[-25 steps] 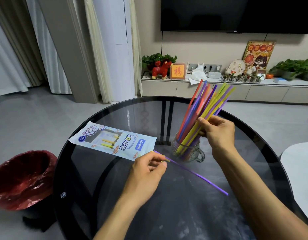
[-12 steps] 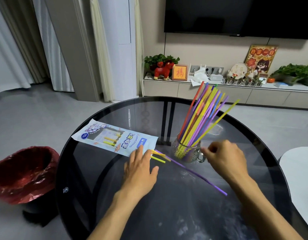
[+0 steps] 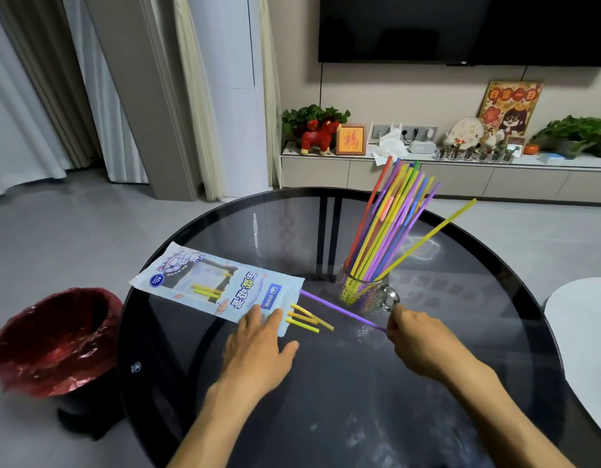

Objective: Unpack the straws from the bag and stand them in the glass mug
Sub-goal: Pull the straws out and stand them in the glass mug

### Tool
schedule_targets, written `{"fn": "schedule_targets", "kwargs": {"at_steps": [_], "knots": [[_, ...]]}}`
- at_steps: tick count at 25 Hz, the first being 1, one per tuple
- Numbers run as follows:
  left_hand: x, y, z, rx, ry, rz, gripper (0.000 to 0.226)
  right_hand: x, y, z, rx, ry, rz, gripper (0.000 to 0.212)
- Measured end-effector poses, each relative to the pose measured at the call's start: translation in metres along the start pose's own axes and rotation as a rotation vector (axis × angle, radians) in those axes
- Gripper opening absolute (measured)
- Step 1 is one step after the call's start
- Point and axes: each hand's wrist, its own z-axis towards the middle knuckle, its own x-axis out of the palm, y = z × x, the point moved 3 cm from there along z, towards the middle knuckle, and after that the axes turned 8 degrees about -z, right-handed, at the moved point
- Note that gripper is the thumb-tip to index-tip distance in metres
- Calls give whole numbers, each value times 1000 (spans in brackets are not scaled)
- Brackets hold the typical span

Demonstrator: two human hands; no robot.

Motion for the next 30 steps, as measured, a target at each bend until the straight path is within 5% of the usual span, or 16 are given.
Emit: {"fn": "schedule_targets", "kwargs": {"at_steps": [3, 6, 9, 12, 15, 21, 26, 30], "knots": [[-4, 6, 0, -61, -39, 15, 65, -20, -11, -6, -46, -39, 201, 10], [1, -4, -2, 28, -13, 39, 59, -25, 16, -16, -230, -288, 380, 11], [9, -21, -10, 117, 14, 61, 56, -2, 53, -10, -231, -420, 239, 12], [12, -24, -15, 141, 25, 87, 56, 26, 69, 6, -204, -330, -19, 38], [10, -20, -14, 155, 12, 78, 54, 32, 82, 9, -270, -405, -91, 24], [9, -21, -14, 156, 7, 70, 54, 31, 95, 5, -255, -376, -273, 31], [10, -22, -17, 167, -11, 96, 51, 30, 100, -2, -109, -294, -314, 30], [13, -23, -17, 149, -16, 154, 51, 23, 94, -1, -181, -180, -308, 27]]}}
